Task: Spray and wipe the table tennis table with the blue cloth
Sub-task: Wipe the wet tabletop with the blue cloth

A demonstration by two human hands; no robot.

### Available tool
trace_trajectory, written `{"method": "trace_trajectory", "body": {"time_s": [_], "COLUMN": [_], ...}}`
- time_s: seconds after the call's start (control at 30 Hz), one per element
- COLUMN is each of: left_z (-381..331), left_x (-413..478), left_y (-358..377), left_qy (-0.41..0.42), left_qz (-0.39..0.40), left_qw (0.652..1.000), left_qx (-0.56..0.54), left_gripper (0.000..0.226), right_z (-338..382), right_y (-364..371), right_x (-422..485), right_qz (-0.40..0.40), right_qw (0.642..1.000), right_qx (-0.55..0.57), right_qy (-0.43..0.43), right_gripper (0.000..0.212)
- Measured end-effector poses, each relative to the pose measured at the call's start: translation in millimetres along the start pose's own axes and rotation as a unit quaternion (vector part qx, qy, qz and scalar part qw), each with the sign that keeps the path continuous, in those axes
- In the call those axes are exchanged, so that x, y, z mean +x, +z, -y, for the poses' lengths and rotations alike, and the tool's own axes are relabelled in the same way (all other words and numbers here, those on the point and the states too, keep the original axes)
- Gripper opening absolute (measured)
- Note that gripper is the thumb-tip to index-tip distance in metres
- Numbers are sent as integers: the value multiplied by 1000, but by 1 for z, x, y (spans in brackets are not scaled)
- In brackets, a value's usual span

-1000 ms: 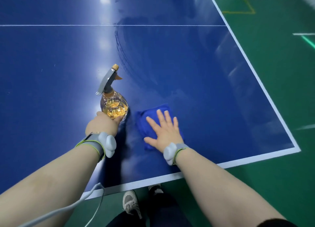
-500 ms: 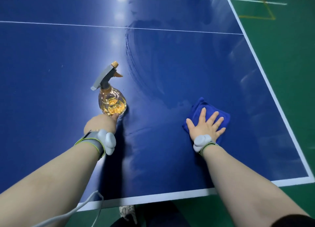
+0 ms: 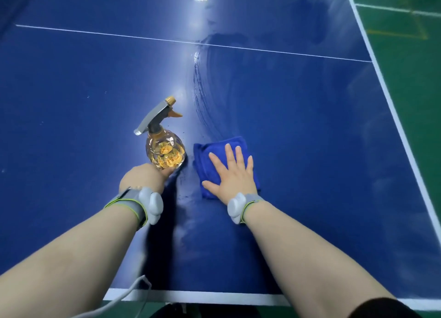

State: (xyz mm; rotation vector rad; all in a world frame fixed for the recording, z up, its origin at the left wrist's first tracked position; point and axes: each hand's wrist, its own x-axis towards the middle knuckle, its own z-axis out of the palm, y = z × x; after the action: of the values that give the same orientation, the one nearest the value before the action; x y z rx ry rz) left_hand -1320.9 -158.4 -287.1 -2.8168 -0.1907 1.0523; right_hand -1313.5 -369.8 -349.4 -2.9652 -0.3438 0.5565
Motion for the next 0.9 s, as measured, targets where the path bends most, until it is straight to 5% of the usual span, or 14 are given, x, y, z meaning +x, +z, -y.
{"method": "trace_trajectory", "body": {"time_s": [0.1,0.17,0.23,0.33,0.53,0.7,0.9], "left_z": [3,4,5,10,21,25,40], "left_x": [5,2,-2,-1,10,19,21], "left_y": [3,7,3,0,15,12,-26], "left_qy": [-76,-72,-59,-65,-115,26,274], "left_qz": [-44,-74,-66,-37,-100,-185,-231], "left_qw": [991,985,987,989,936,870,786], "left_qx": [-98,-137,-135,-129,-316,-457,-503], "left_gripper": [24,37,16,36,63,79,61], "right_z": [-44,-76,-97,-92,-57,2,78], "right_y": [-10,-18,-25,-27,-25,-15,7], "right_x": [13,18,24,34,43,35,18], "right_qz": [-28,-49,-53,-46,-37,-20,-2], "right_qw": [994,979,965,957,967,991,996], "right_qx": [27,52,71,64,50,14,12], "right_qy": [101,189,248,280,246,135,90], "right_gripper": [80,81,83,84,83,79,82]}}
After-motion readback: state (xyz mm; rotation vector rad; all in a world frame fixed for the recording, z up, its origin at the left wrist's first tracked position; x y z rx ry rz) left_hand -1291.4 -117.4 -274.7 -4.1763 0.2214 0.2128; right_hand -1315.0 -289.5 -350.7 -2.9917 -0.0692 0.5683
